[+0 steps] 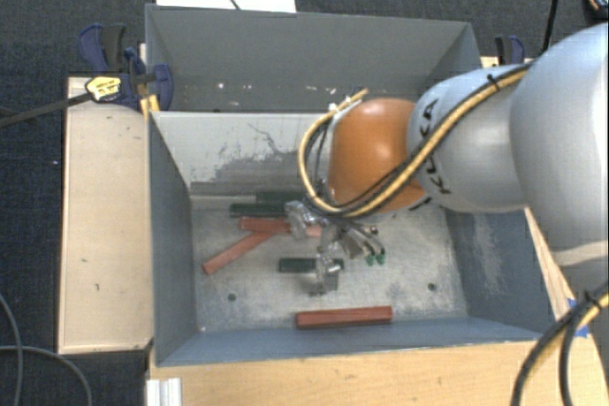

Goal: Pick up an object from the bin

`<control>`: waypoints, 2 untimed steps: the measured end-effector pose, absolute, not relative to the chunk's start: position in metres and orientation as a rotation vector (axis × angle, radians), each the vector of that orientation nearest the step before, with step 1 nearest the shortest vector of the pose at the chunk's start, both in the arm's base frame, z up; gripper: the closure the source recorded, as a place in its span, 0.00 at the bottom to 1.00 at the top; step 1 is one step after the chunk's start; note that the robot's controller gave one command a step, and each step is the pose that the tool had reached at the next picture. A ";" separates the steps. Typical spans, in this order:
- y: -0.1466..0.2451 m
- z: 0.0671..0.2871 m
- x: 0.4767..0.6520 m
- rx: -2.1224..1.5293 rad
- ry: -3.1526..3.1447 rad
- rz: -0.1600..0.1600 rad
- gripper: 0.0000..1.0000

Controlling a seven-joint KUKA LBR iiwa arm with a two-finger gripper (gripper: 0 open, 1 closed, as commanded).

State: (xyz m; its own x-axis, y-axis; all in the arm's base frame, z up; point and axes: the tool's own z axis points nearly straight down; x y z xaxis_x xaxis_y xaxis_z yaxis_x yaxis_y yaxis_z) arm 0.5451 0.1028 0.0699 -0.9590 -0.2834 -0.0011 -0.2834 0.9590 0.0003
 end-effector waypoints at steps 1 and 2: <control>0.104 0.071 0.546 -0.440 3.107 0.003 1.00; 0.103 0.071 0.545 -0.435 3.110 0.002 0.00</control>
Offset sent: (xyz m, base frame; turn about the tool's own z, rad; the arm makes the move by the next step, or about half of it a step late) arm 0.0000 0.0000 0.0000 0.0000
